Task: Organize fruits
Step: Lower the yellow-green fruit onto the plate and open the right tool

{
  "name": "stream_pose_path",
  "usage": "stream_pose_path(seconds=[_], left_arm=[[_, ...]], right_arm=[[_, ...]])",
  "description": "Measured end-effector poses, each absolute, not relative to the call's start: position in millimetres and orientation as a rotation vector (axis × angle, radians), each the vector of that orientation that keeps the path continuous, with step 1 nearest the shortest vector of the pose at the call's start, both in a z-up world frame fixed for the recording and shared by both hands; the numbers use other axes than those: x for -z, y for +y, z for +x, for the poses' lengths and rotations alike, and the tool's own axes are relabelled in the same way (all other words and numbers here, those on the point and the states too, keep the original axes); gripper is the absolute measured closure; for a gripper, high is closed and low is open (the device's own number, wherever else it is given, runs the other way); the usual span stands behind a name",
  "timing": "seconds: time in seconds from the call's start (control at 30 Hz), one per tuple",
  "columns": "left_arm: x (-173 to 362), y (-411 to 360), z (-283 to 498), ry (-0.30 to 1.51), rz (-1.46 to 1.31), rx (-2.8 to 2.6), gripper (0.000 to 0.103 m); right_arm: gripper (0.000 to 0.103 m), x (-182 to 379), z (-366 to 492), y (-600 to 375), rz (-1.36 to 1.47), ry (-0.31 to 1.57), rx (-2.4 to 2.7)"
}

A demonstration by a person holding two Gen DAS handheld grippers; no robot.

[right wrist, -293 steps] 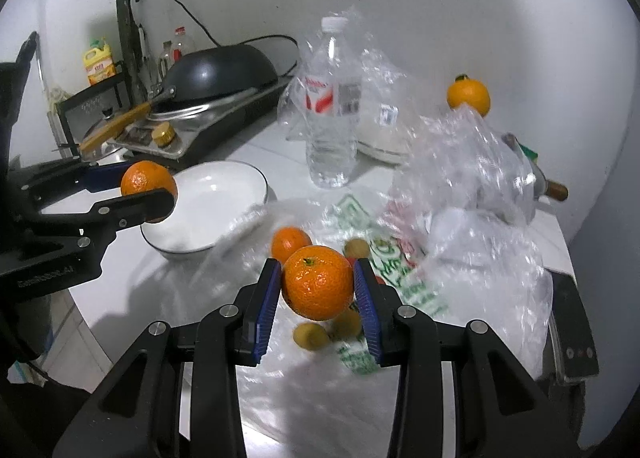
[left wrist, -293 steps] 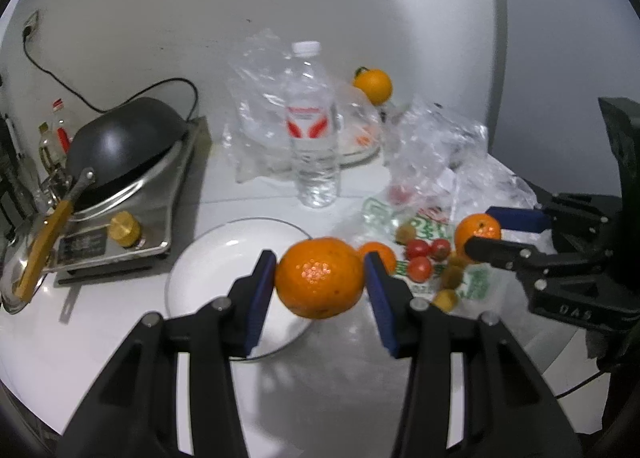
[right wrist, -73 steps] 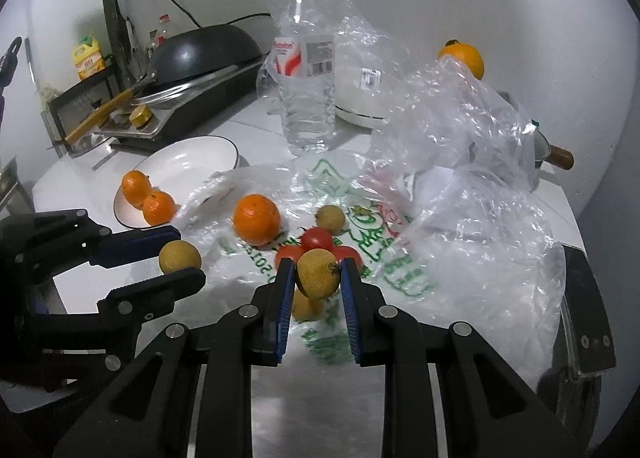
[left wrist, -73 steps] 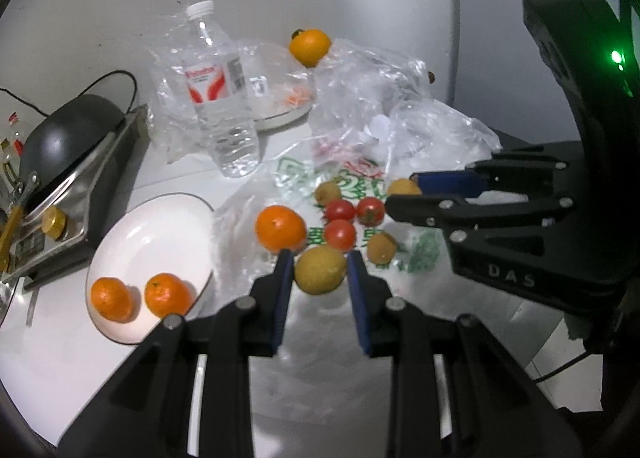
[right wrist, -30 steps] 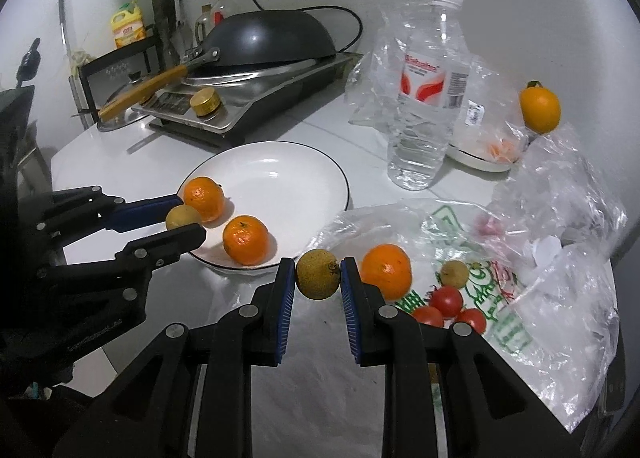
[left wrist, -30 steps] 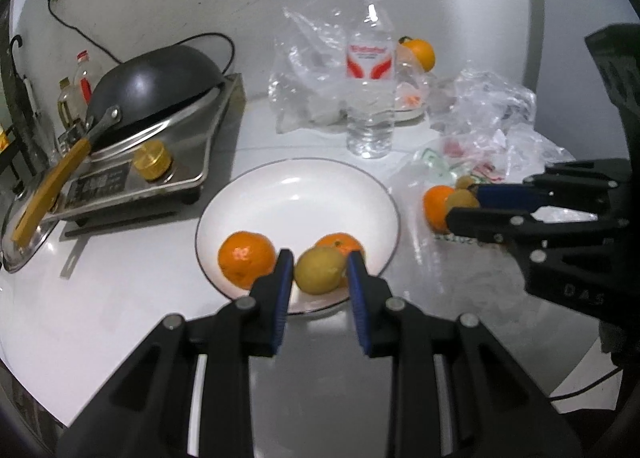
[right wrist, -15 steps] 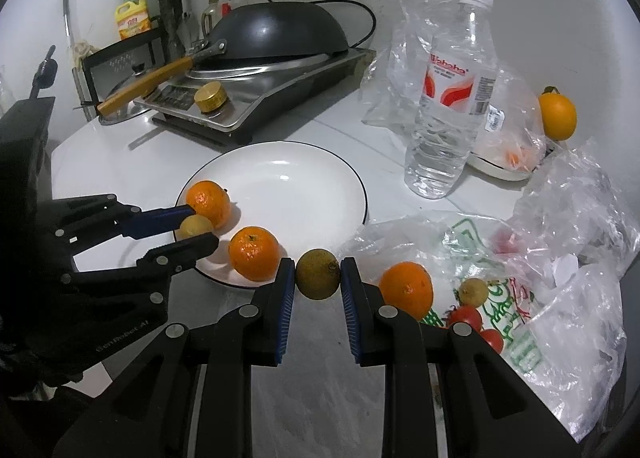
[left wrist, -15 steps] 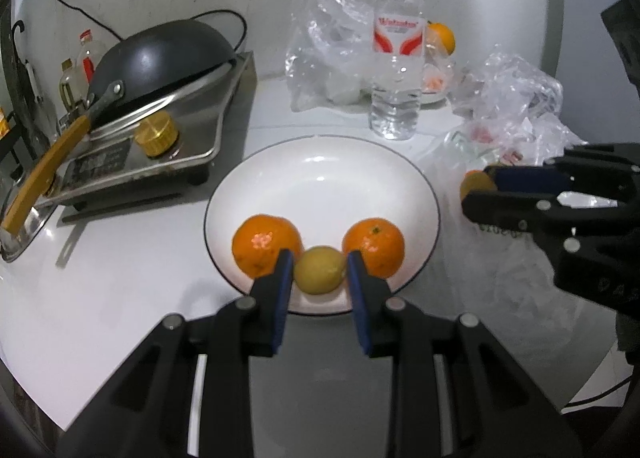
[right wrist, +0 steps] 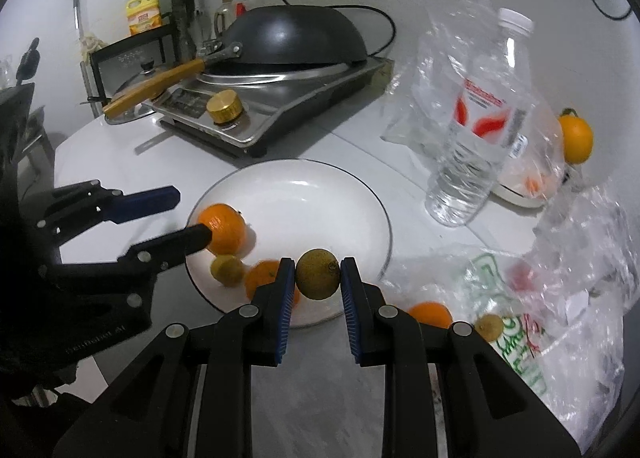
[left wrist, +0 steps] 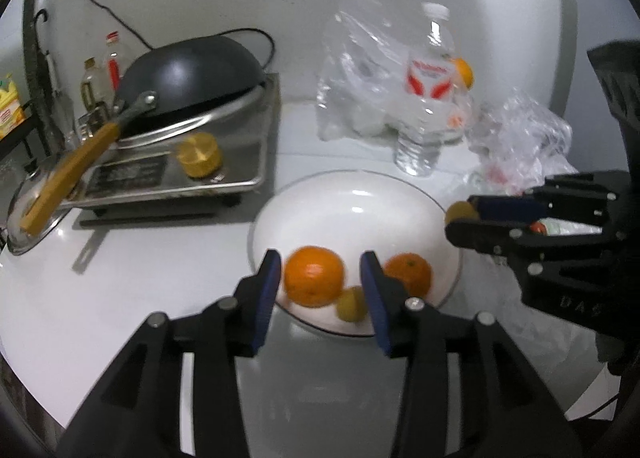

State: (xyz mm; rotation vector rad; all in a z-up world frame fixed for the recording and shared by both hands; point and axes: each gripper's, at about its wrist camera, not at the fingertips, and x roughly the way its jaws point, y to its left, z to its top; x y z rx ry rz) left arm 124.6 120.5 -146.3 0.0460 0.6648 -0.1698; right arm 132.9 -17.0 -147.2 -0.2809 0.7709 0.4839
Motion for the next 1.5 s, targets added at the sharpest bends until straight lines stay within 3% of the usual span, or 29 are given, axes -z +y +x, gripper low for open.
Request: stream_pose_path(seconds=[0.27, 0.33, 1.3, 1.5], left_arm=[[144.9, 156.1, 127.6, 0.633, 0.01, 0.116, 0.059], [145.5, 165.6, 129.8, 0.628, -0.005, 0.106, 0.052], [161.8, 226.1, 148.4, 0.619, -0.096, 0.03, 0.051], [156.7, 224.8, 139.8, 0.621, -0.083, 0.017, 0.051]], right_arm=[[0.078, 149.2, 150.9, 14.0, -0.306, 0.769, -0.519], [0.078, 150.2, 156.1, 20.0, -0.305, 0.771, -0.524], [0.078, 184.0, 209.8, 88.7, -0.269, 0.893, -0.578], [0.071, 171.4, 199.5, 83.3, -0.265, 0.863, -0.568]])
